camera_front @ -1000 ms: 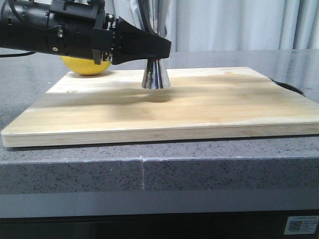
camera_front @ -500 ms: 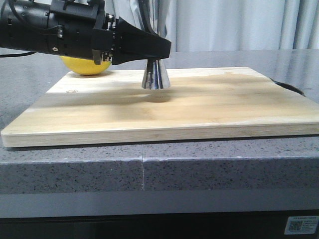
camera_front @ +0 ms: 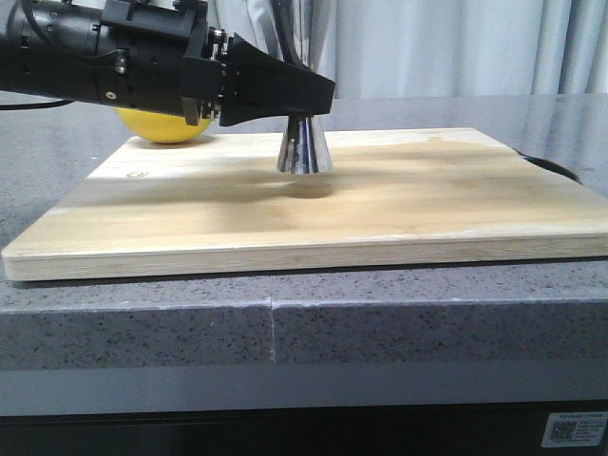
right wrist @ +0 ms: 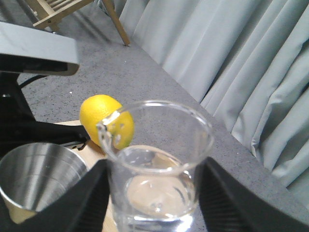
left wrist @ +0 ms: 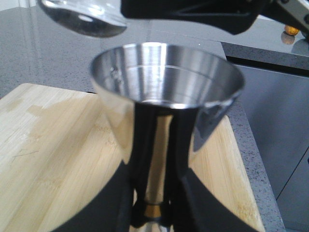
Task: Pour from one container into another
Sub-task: 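Tilt the beaker with the right gripper over the jigger cup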
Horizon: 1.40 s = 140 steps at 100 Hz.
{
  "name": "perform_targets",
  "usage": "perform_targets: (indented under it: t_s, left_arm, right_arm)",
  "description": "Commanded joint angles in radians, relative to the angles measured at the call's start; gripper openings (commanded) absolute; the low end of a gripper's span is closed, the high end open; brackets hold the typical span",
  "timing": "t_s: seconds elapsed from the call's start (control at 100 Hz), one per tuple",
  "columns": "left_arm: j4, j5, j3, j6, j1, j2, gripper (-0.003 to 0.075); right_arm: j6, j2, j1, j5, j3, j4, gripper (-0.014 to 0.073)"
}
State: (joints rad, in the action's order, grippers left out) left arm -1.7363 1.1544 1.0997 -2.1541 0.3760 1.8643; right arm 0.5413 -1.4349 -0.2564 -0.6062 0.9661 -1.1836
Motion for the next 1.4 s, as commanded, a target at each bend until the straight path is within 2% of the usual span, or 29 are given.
perform_targets:
  t_s: [0.0,0.73,1.39]
  left_arm:
    - [-0.062,0.115,0.028,0.005,0.012,-0.057,-0.0019]
    - [-0.054,0.115,0.028,0.006,0.027,-0.057,-0.0019]
    - [-0.054,0.115,0.028,0.006,0.027,-0.057,-0.0019]
  right_arm:
    - [0.003,0.041,0.002,-0.047,0.04,0.019,0.0309]
    - [0.003,0.041,0.002,-0.001,0.095,-0.112,0.0309]
    - [0.003,0.044,0.002,0.002,0.095,-0.156,0.0309]
